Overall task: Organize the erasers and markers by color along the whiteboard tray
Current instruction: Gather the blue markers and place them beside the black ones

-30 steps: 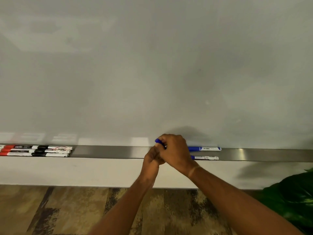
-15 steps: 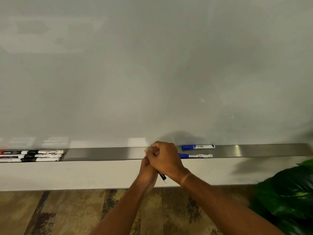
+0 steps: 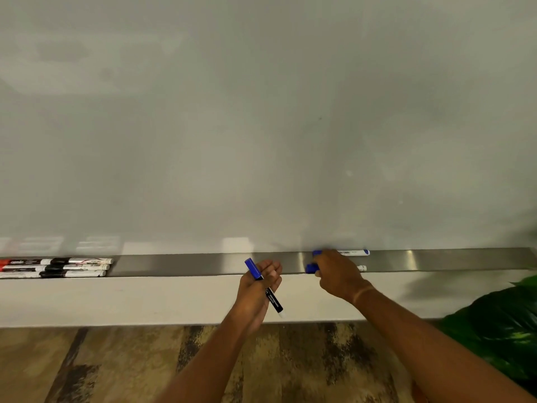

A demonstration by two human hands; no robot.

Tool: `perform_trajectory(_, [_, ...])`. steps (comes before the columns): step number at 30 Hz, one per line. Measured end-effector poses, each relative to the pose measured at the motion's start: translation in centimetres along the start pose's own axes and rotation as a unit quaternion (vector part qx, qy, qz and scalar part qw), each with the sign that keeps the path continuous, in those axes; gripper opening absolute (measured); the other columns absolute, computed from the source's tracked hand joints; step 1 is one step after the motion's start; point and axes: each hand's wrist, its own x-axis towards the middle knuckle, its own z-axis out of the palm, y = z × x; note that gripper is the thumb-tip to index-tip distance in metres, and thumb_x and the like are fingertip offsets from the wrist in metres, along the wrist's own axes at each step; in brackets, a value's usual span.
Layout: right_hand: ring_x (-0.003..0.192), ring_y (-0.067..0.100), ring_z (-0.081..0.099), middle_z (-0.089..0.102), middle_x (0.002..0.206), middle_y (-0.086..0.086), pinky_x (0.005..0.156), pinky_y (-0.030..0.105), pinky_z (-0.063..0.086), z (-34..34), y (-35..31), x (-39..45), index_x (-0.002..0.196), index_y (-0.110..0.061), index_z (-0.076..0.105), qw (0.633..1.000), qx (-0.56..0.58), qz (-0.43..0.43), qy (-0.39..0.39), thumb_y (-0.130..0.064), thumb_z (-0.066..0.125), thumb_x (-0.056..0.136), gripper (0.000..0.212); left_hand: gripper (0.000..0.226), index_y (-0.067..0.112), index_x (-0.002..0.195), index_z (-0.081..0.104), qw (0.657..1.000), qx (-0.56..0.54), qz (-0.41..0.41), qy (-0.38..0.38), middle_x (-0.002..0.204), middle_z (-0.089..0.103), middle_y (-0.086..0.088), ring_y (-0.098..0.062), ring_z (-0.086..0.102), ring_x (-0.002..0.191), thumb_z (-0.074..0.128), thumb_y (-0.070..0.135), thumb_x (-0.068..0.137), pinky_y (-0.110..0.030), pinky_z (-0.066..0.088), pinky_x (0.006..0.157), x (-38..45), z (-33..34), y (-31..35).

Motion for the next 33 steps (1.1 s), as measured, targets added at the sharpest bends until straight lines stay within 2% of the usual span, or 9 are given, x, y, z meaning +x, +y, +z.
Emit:
perform_trajectory(3, [0.104,0.026,0.058,0.055,0.117,0.009,0.089,0.034,0.05,0.3,0.2,0.4,0.118,-0.012,0.058,1.0,-0.017,-0.007,-0.005,-0.012,0.059,0.088,0.03,0.031,0.005,0.12,0.057,1.0,0.001,-0.001,0.0,0.122,0.064,-0.012,-0.025,0.061,0.115,0.054,-0.005,0.091,-0.036,0.044,0.103,-0.1,-0.1,-0.1])
perform_trajectory(7, [0.101,0.025,0.059,0.058,0.114,0.009,0.087,0.034,0.05,0.4,0.4,0.5,0.114,-0.011,0.061,1.0,0.005,-0.008,0.015,-0.013,0.061,0.088,0.026,0.033,0.005,0.123,0.055,1.0,0.0,-0.004,-0.002,0.122,0.064,-0.011,-0.025,0.061,0.116,0.054,-0.004,0.091,-0.038,0.043,0.105,-0.2,-0.2,-0.1])
perform_trajectory(12, [0.074,0.019,0.058,0.063,0.086,0.005,0.064,0.029,0.044,-0.9,-2.0,0.4,0.086,-0.013,0.063,0.991,0.077,-0.038,0.101,-0.018,0.065,0.083,0.007,0.03,0.007,0.118,0.058,1.0,-0.001,-0.009,-0.003,0.117,0.068,-0.01,-0.022,0.065,0.111,0.056,-0.003,0.09,-0.033,0.048,0.096,-0.2,0.0,-0.2])
perform_trajectory(15, [0.069,0.016,0.06,0.066,0.078,0.001,0.065,0.028,0.05,-1.9,-4.4,0.3,0.085,-0.014,0.066,0.973,0.184,-0.052,0.13,-0.024,0.071,0.078,0.013,0.028,0.008,0.116,0.06,1.0,0.016,-0.013,-0.012,0.113,0.072,-0.009,-0.022,0.066,0.11,0.058,-0.003,0.09,-0.03,0.05,0.091,-0.2,0.2,-0.4])
perform_trajectory(19, [0.073,0.01,0.065,0.071,0.083,-0.001,0.071,0.022,0.055,-1.7,-6.9,0.3,0.093,-0.015,0.069,0.954,0.274,-0.041,0.113,-0.027,0.078,0.076,0.022,0.027,0.008,0.111,0.065,0.998,0.044,-0.004,-0.035,0.108,0.073,-0.011,-0.025,0.068,0.106,0.058,-0.005,0.088,-0.031,0.053,0.088,-0.4,0.6,-0.5])
perform_trajectory(22, [0.073,0.011,0.068,0.072,0.084,0.003,0.074,0.025,0.058,-1.1,-8.0,0.4,0.088,-0.011,0.07,0.952,0.284,-0.038,0.109,-0.024,0.077,0.078,0.018,0.03,0.011,0.106,0.064,0.998,0.063,-0.007,-0.015,0.093,0.076,-0.009,-0.021,0.072,0.09,0.054,-0.011,0.088,-0.026,0.056,0.071,-0.5,0.9,-0.4])
perform_trajectory(25, [0.069,0.009,0.064,0.072,0.081,0.005,0.073,0.024,0.057,-0.7,-8.6,0.5,0.082,-0.01,0.069,0.953,0.279,-0.033,0.11,-0.019,0.076,0.078,0.012,0.035,0.011,0.1,0.065,0.997,0.078,-0.011,-0.003,0.081,0.076,-0.007,-0.017,0.073,0.078,0.049,-0.016,0.087,-0.026,0.057,0.065,-0.7,0.9,-0.3])
perform_trajectory(30, [0.073,0.012,0.067,0.072,0.082,0.007,0.072,0.025,0.057,-0.2,-8.7,0.2,0.086,-0.007,0.07,0.957,0.273,-0.053,0.084,-0.013,0.072,0.077,0.01,0.029,0.01,0.091,0.064,0.996,0.077,-0.016,0.042,0.066,0.072,-0.006,-0.02,0.069,0.069,0.047,-0.015,0.088,-0.032,0.055,0.067,-0.6,0.8,-0.6])
perform_trajectory(33, [0.077,0.01,0.066,0.073,0.087,0.006,0.071,0.019,0.053,-0.2,-8.2,0.0,0.092,-0.009,0.072,0.952,0.291,-0.07,0.055,-0.009,0.068,0.078,0.015,0.028,0.009,0.089,0.066,0.997,0.055,-0.022,0.043,0.068,0.071,-0.01,-0.023,0.067,0.071,0.049,-0.013,0.088,-0.034,0.055,0.069,-0.6,0.8,-0.6])
